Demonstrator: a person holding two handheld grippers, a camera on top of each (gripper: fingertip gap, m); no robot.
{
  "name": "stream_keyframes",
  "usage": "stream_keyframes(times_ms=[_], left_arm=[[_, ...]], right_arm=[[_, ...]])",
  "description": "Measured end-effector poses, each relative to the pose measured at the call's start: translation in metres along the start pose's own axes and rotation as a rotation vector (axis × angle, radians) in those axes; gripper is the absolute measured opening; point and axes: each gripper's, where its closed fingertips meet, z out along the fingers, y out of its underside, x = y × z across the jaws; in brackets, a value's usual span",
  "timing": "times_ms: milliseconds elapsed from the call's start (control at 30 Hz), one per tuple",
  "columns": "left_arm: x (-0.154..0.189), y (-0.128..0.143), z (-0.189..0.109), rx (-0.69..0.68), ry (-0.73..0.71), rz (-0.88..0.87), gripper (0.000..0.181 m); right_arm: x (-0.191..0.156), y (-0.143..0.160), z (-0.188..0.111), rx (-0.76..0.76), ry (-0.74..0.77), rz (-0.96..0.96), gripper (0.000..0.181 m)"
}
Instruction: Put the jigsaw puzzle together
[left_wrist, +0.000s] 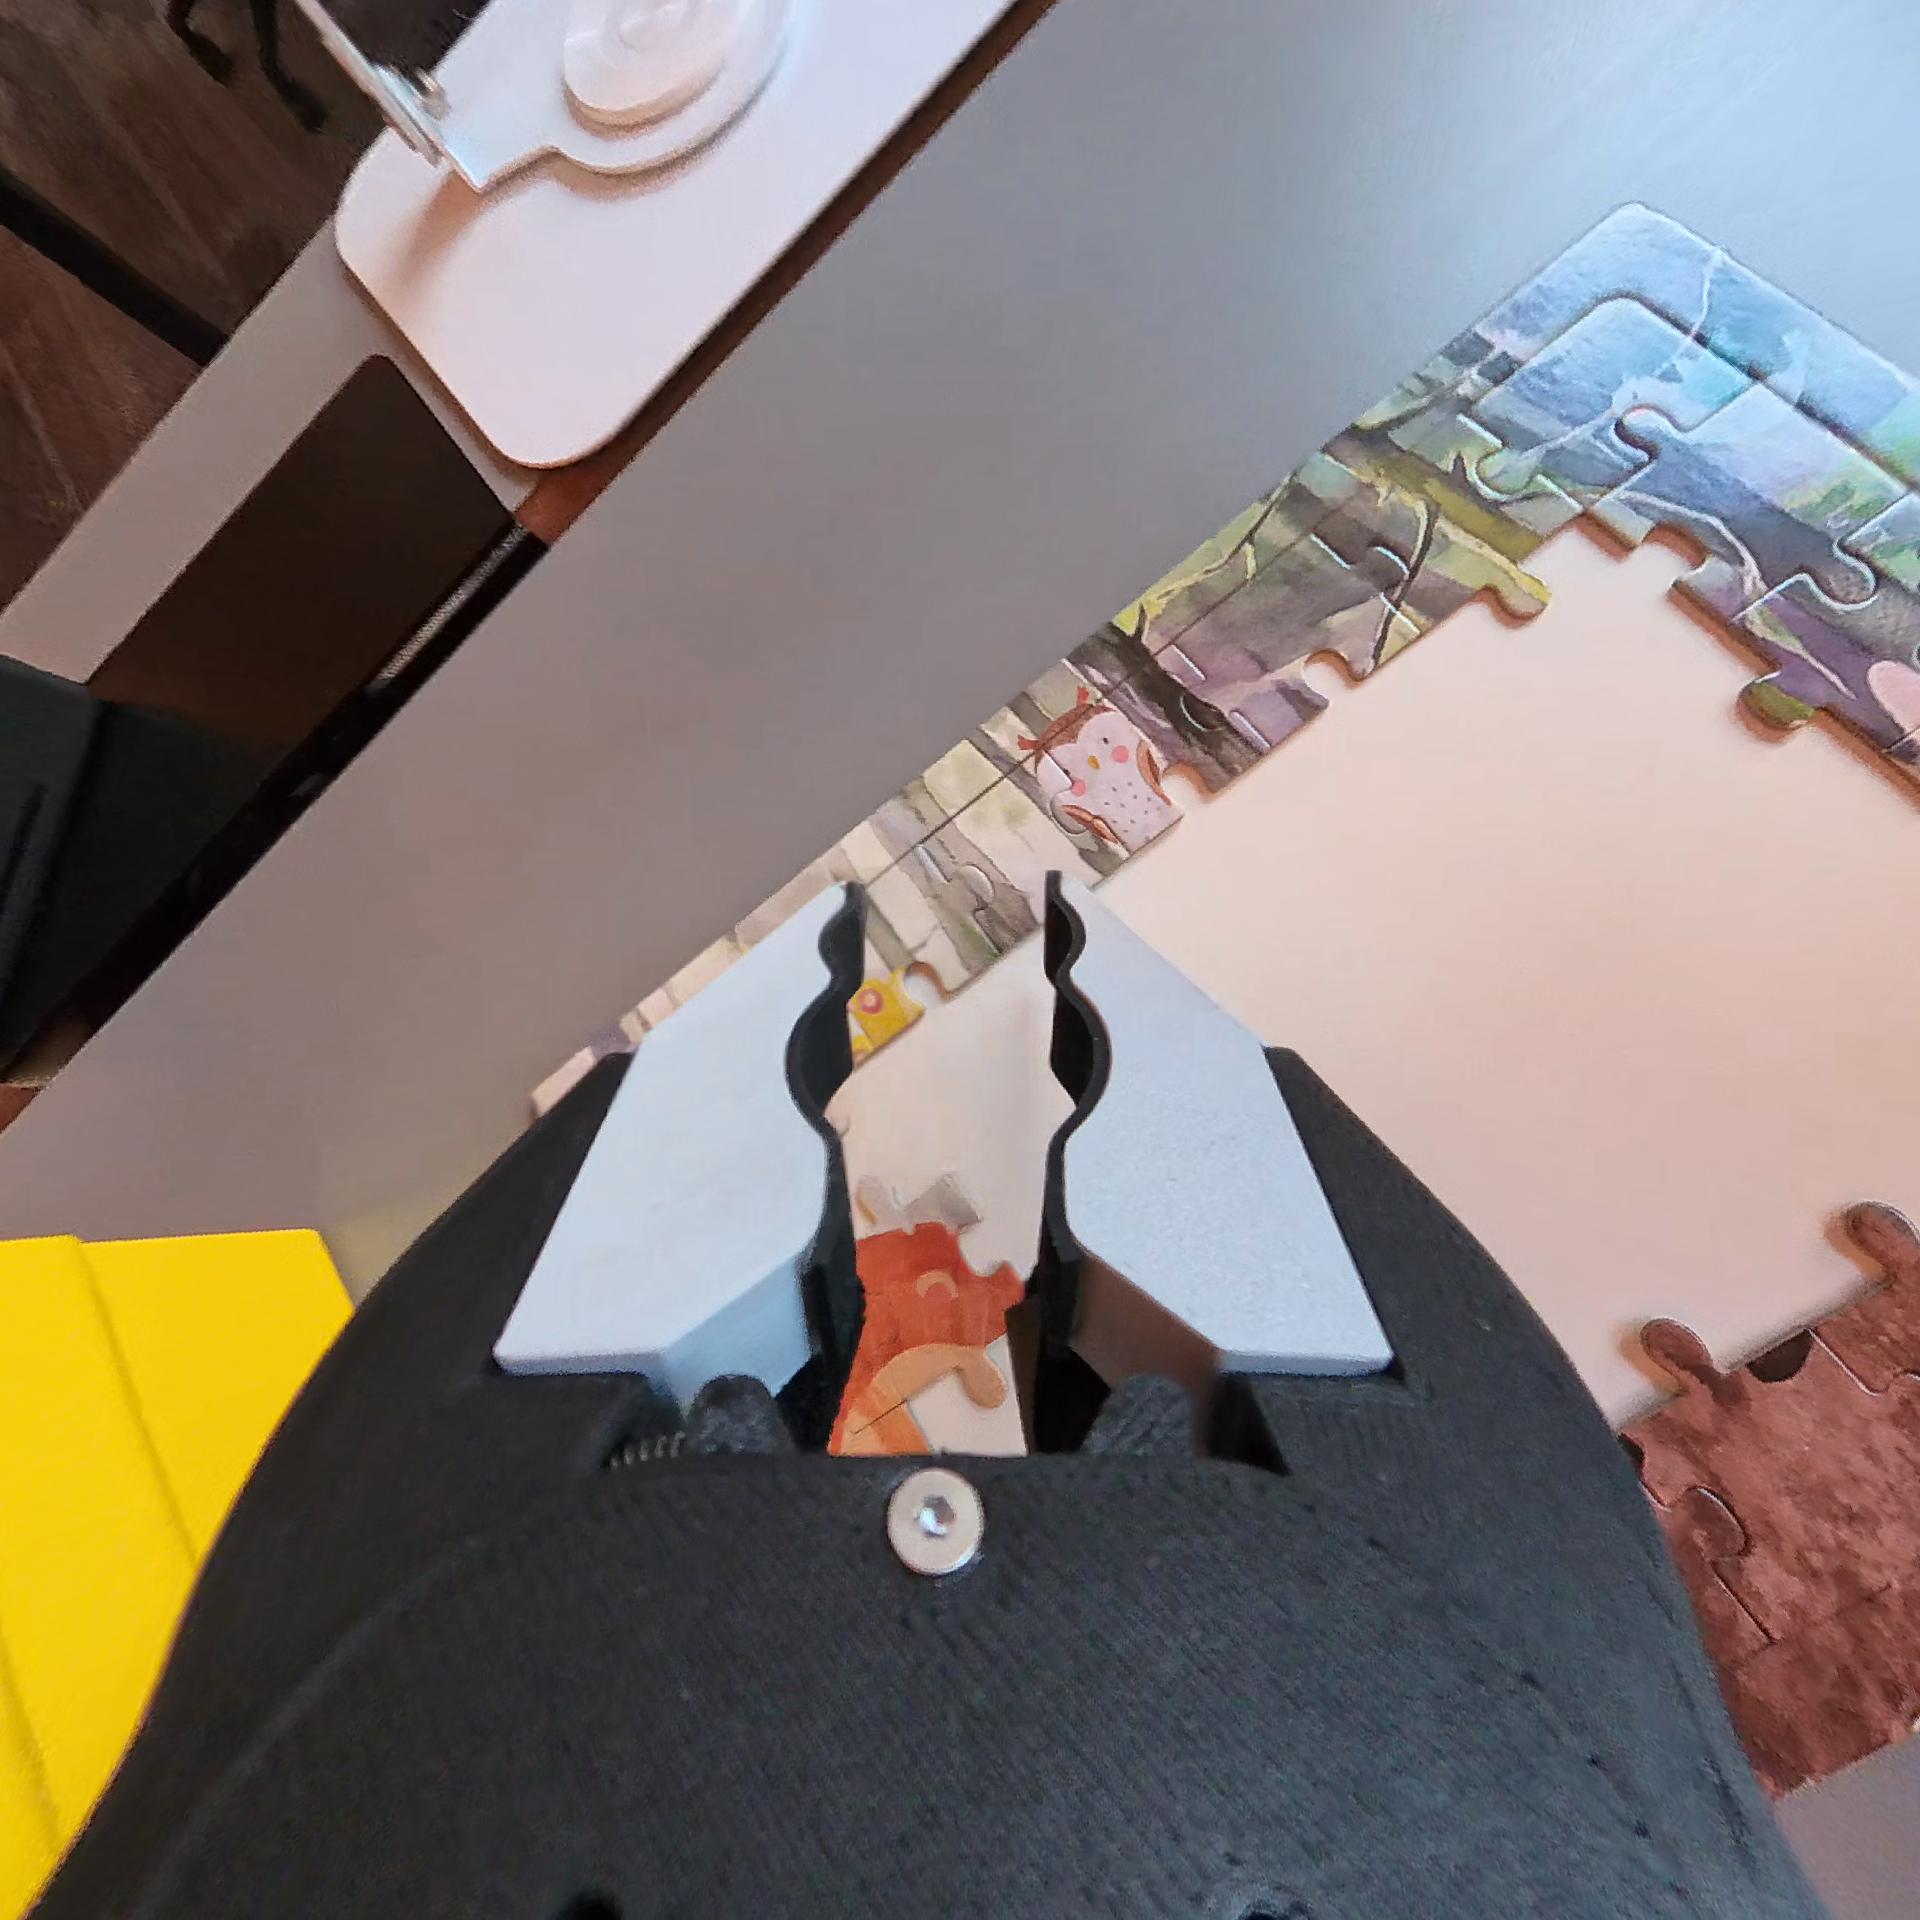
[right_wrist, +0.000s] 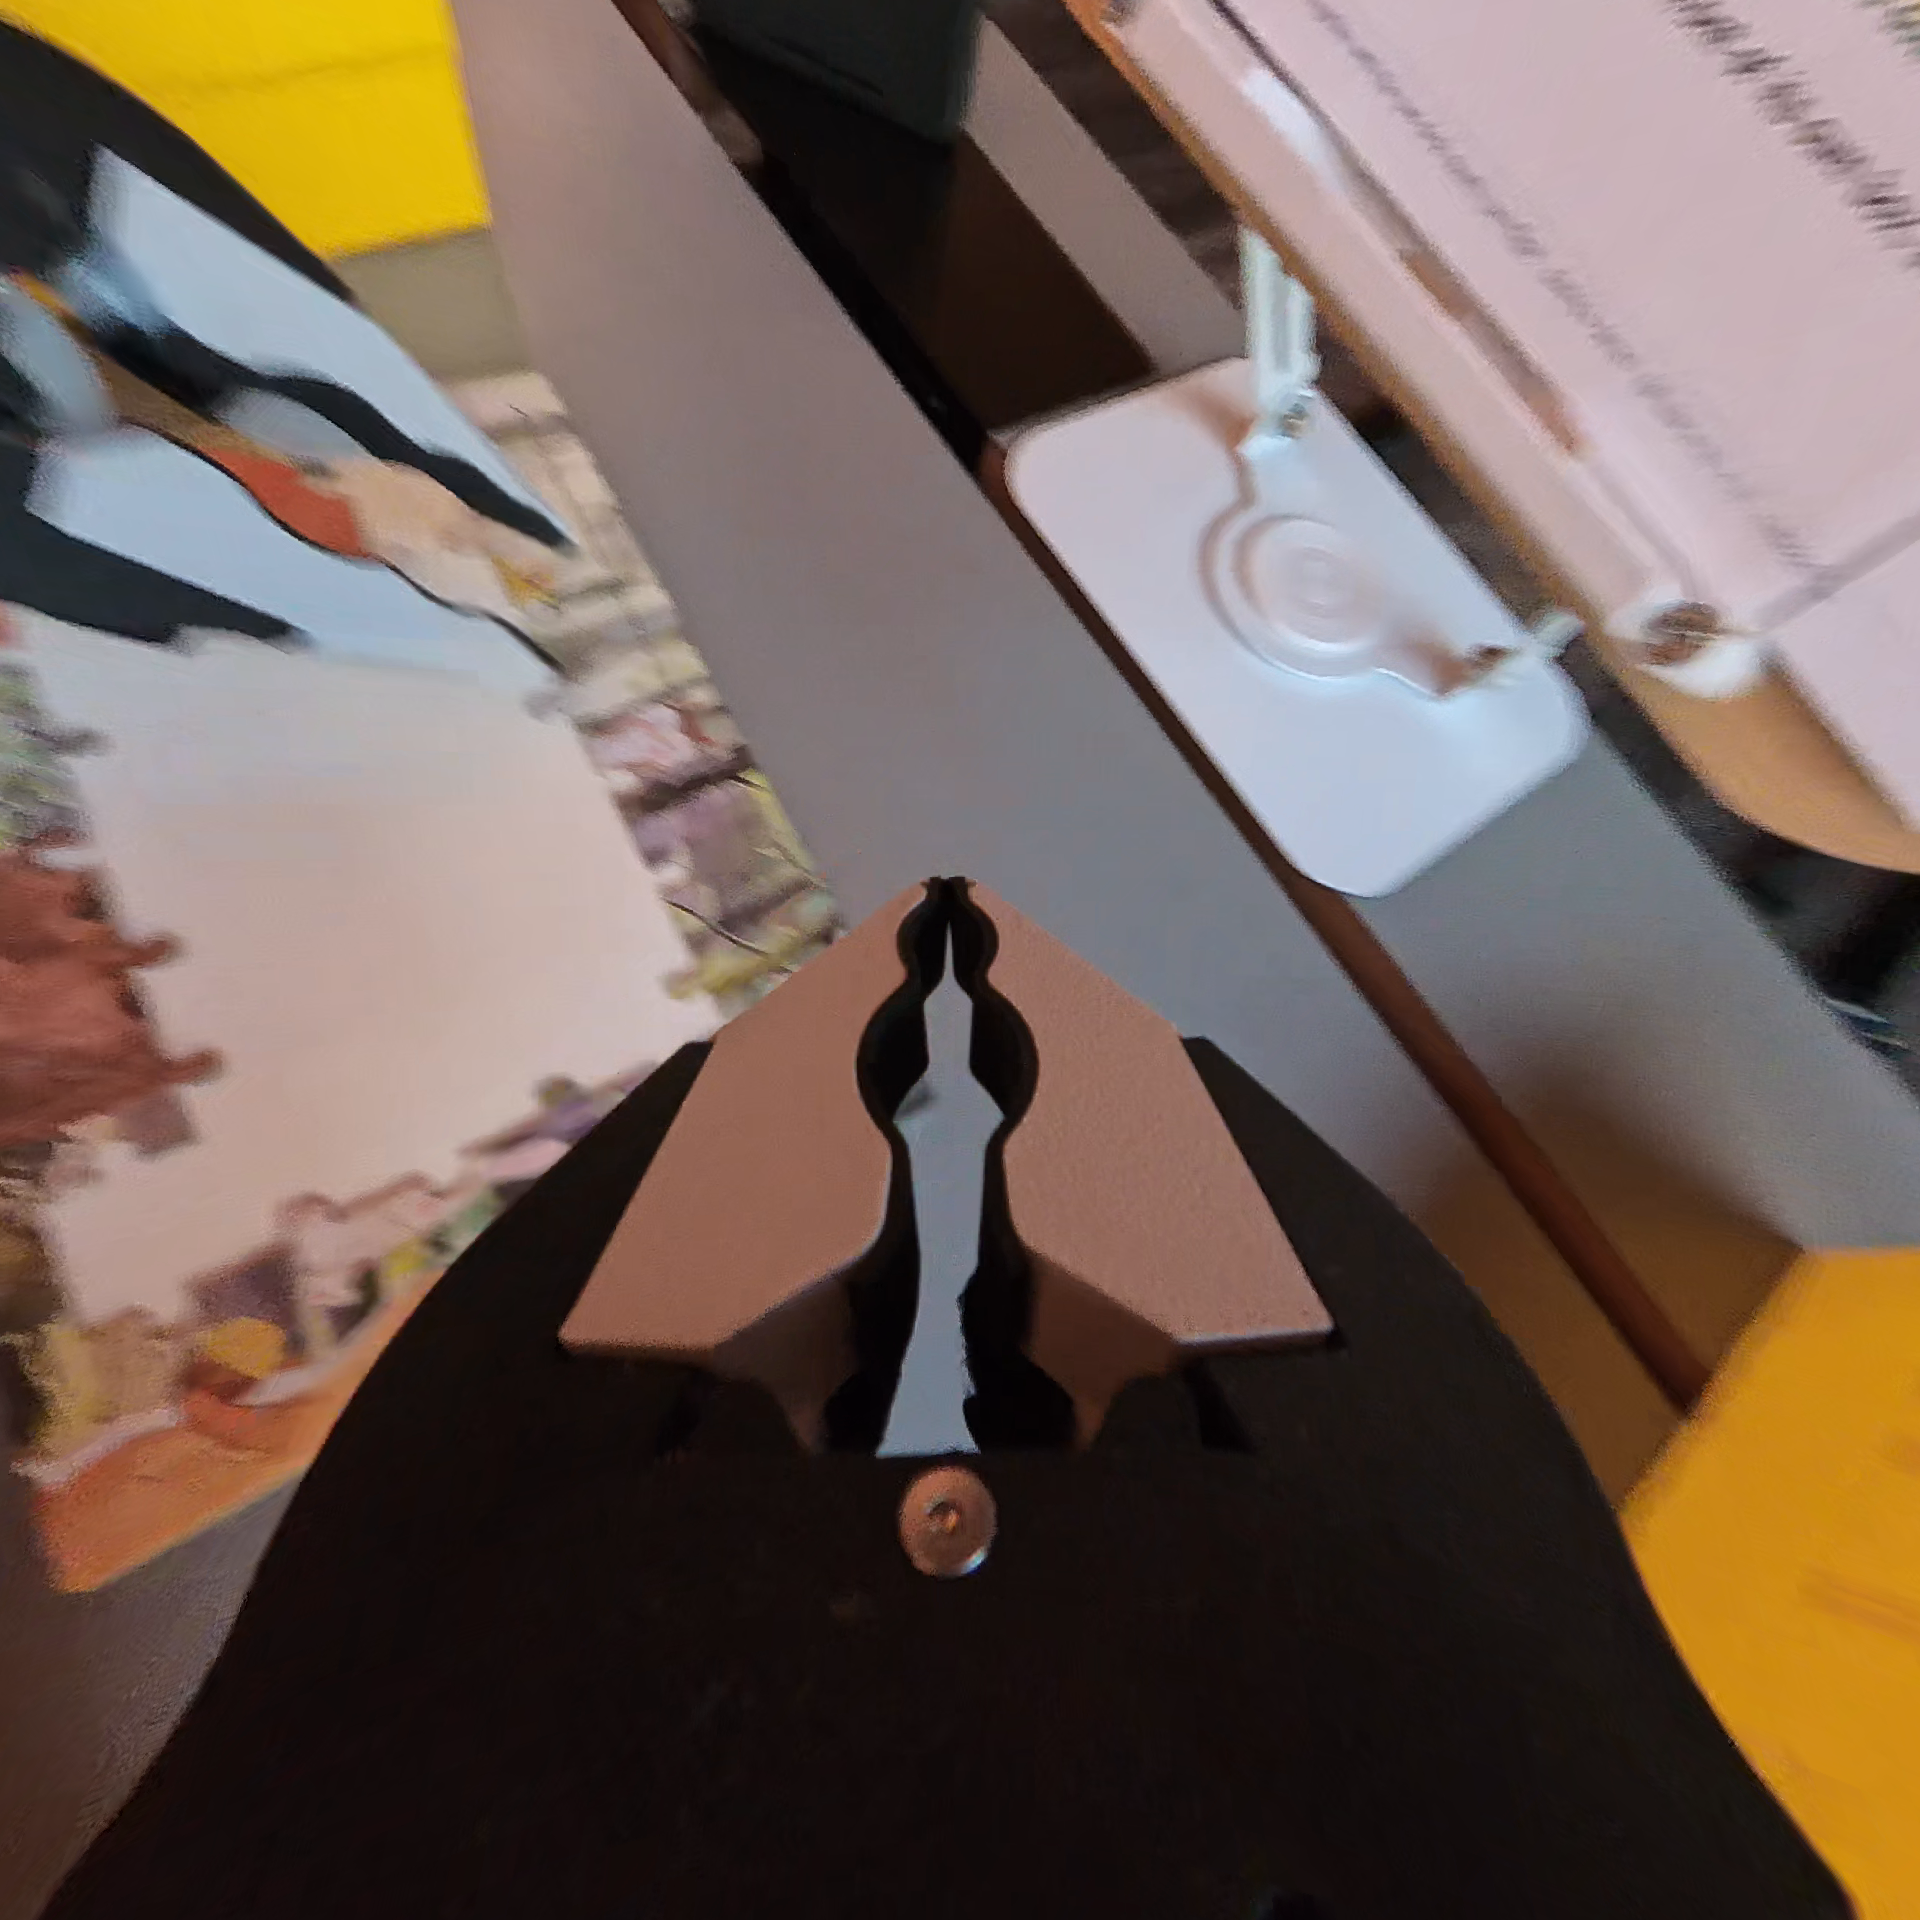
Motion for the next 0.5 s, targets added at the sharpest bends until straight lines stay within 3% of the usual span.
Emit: stream_keyframes(times_ms=[300,500], left_arm=[[-0.044,-0.052,-0.085,0.223,-0.065,-0.071,0.034],[-0.054,-0.060,-0.110,0.255,-0.091,-0.084,0.051]], right_arm=[[0.076,0.018,-0.086,-0.100,0.367,0.028,0.005],[0.096,-0.008,-0.144,0.046,0.560,0.066,0.019]])
